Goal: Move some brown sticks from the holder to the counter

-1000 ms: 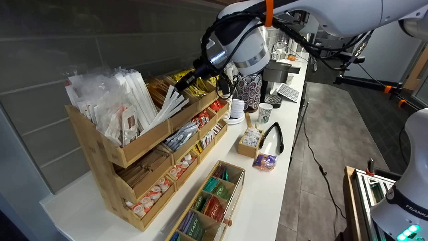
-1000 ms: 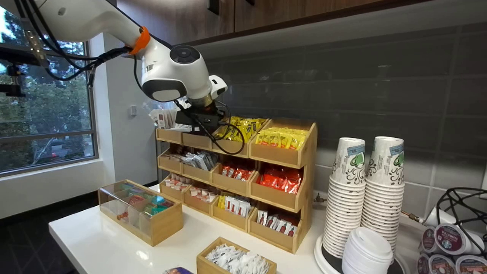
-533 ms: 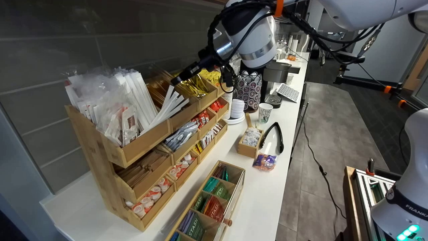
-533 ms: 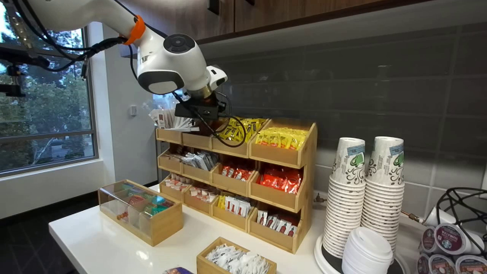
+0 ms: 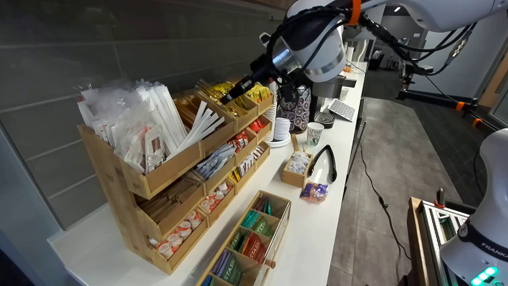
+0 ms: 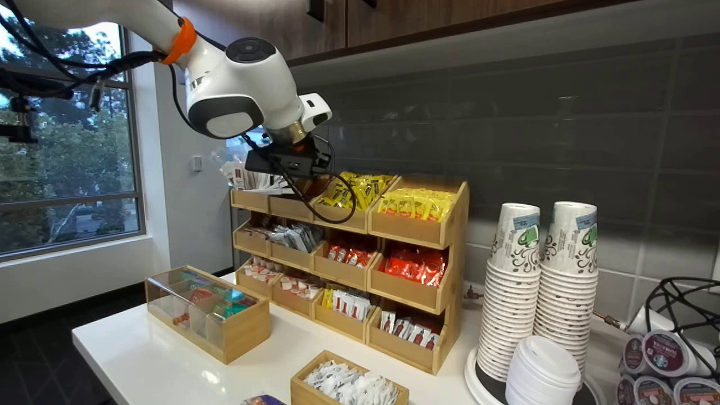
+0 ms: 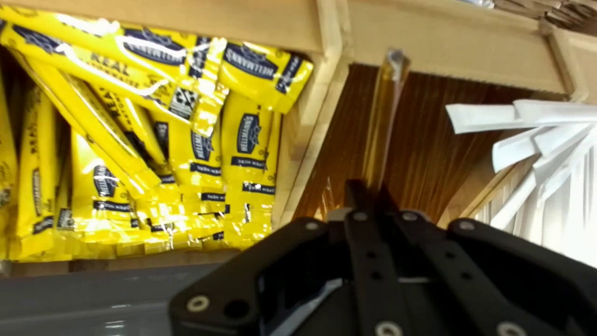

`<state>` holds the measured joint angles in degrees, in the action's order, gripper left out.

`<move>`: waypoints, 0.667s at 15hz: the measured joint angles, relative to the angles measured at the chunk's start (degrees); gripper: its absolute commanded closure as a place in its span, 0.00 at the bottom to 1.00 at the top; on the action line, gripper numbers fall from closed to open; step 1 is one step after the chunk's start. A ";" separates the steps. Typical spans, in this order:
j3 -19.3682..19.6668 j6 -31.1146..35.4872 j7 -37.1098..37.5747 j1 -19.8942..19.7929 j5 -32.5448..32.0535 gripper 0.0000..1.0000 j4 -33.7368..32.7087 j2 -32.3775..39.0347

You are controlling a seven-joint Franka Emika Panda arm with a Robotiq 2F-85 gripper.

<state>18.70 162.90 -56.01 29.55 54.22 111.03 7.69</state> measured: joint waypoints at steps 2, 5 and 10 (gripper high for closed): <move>0.88 0.00 5.40 0.15 -5.36 0.99 3.52 -2.68; 1.97 -0.04 13.15 0.05 -13.77 0.99 8.81 -7.43; 2.02 -0.31 22.81 -1.32 -24.72 0.99 17.51 -15.86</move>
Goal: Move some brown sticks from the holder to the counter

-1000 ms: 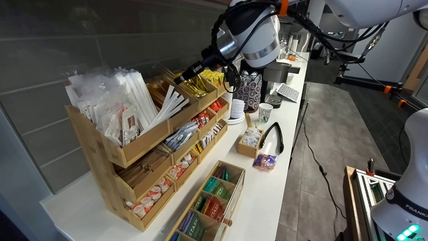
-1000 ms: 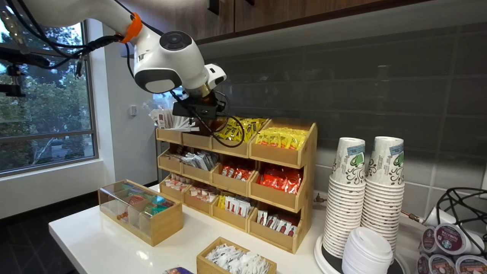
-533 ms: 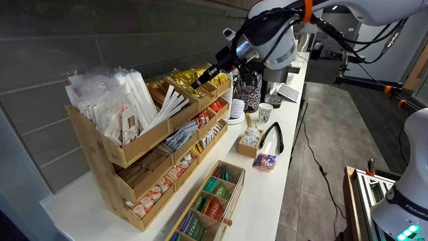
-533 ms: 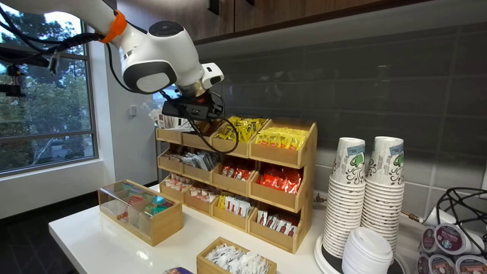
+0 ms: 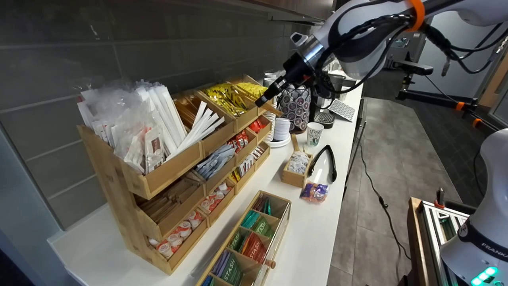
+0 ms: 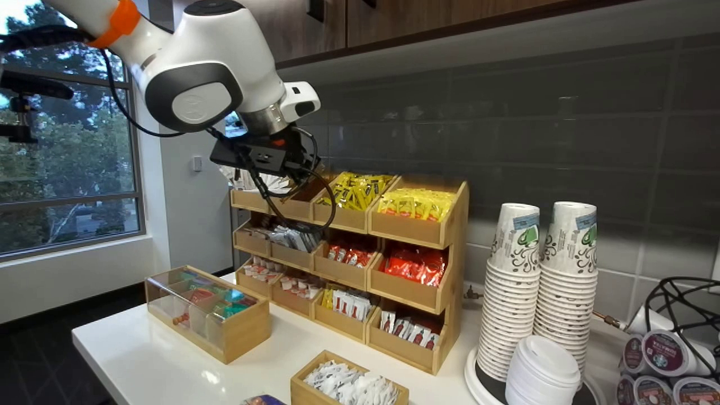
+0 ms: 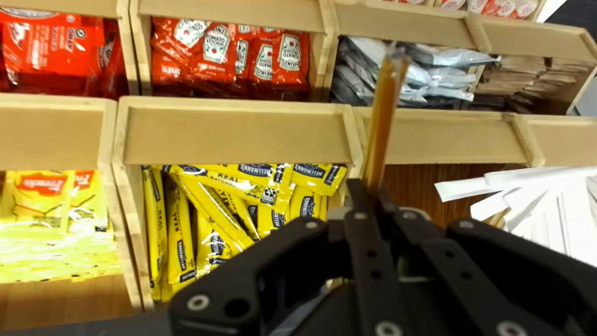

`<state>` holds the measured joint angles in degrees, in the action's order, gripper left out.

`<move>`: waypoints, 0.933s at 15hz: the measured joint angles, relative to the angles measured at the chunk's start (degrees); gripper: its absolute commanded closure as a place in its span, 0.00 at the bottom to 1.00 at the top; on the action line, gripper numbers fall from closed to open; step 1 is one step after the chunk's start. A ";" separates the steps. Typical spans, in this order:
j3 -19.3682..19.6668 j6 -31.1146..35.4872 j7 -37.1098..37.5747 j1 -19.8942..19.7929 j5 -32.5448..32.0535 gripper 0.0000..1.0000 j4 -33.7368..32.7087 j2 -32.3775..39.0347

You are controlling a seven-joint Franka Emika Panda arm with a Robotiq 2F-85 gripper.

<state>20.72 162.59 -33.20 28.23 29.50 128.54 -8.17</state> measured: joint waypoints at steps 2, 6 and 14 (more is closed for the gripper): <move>-0.64 0.00 3.41 -1.20 -3.17 0.99 3.19 -3.04; -3.04 0.02 11.18 -5.57 -8.73 0.99 8.72 -7.46; -4.09 0.03 16.78 -10.07 -10.04 0.99 16.18 -7.41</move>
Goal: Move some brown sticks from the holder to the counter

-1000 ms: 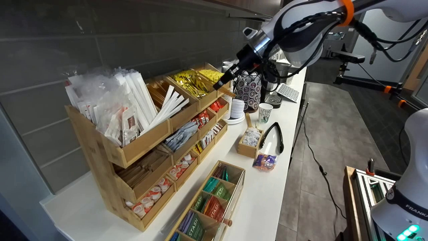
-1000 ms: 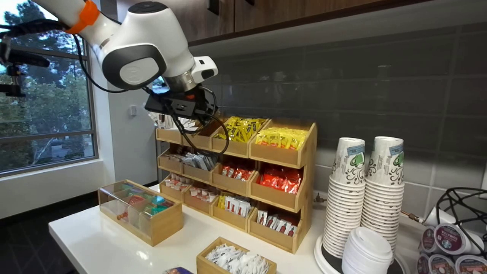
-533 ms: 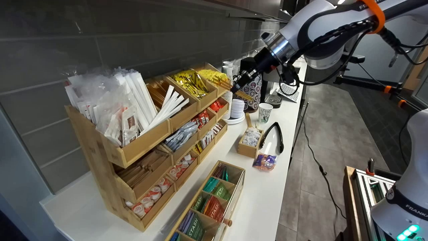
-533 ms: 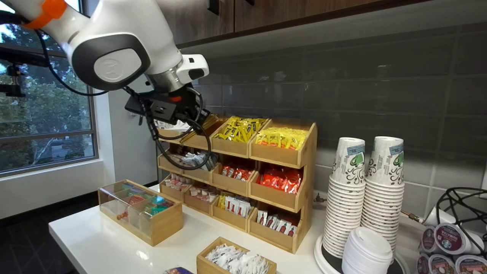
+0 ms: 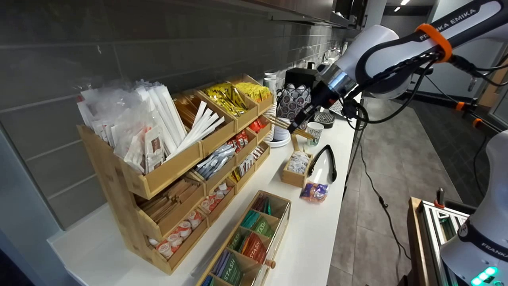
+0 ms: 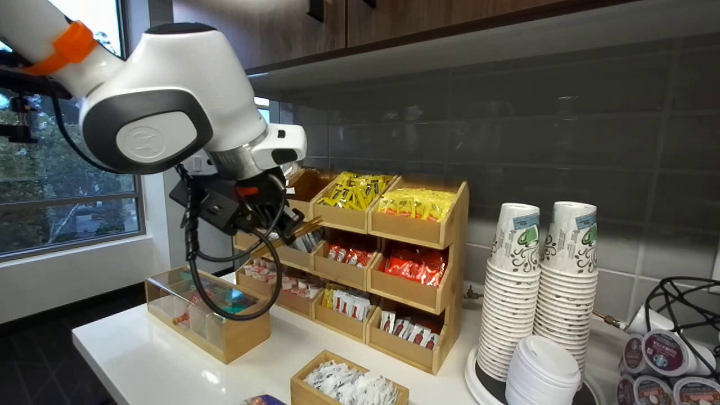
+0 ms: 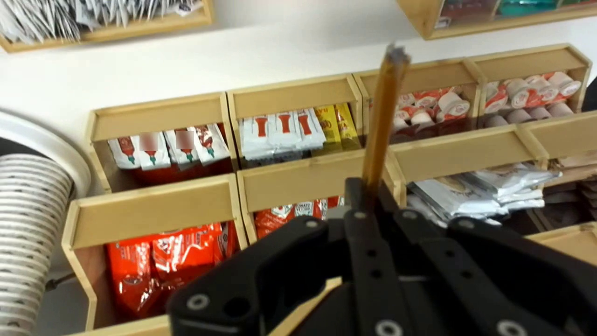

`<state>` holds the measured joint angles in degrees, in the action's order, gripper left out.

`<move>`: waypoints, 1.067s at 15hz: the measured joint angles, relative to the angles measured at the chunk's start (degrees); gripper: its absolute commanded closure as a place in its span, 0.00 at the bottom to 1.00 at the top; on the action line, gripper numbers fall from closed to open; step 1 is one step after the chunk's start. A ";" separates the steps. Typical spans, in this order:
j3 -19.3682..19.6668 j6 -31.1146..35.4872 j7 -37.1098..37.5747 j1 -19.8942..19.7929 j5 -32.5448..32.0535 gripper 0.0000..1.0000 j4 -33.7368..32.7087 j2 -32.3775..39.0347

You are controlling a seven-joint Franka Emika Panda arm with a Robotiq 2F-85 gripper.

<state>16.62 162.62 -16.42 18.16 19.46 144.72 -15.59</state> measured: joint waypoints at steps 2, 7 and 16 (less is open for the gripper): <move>0.45 0.00 -0.27 0.41 1.35 0.99 1.25 0.96; 1.81 -0.01 -3.99 3.11 7.98 0.99 3.10 4.66; 3.01 0.00 -19.43 6.19 22.10 0.99 3.16 14.22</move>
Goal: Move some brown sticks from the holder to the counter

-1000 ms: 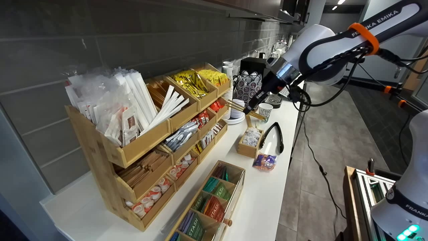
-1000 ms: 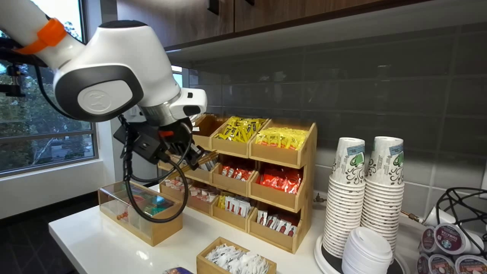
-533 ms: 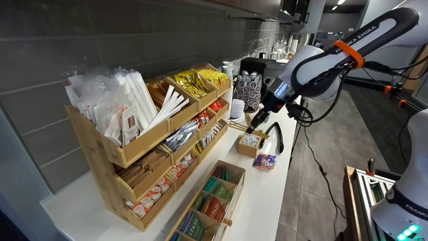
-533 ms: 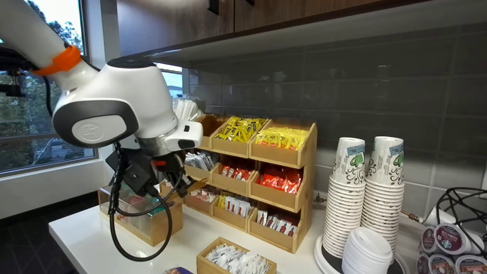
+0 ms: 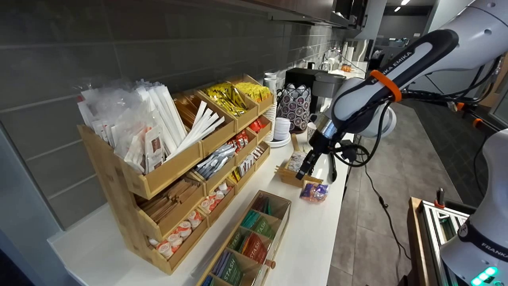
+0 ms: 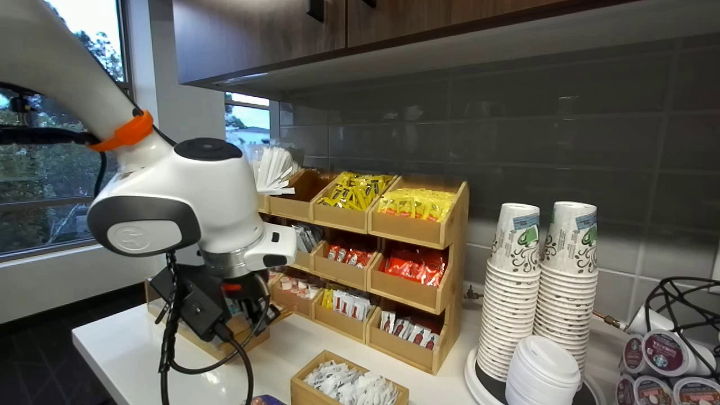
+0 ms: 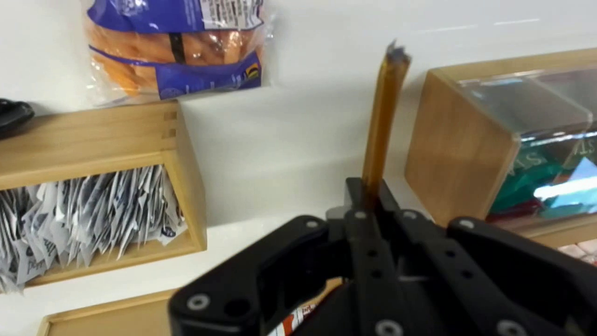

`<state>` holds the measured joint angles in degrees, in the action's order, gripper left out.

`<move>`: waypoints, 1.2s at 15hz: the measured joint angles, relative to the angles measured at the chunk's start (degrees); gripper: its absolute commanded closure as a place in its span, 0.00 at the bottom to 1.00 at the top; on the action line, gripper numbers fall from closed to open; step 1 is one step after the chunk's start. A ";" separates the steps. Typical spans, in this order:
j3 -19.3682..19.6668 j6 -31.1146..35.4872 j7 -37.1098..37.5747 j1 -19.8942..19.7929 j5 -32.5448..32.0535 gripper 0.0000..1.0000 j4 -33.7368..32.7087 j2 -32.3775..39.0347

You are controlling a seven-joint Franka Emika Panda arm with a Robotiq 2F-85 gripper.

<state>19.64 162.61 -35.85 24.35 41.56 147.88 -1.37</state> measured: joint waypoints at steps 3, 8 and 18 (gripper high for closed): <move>-0.22 0.00 -5.88 0.14 4.99 0.99 -0.70 3.45; -0.83 0.00 -14.66 -0.10 13.15 0.99 -2.16 8.38; -3.57 0.00 -26.32 -0.33 24.79 0.48 -4.41 15.12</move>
<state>16.07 162.62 -62.17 24.02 66.34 143.47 13.75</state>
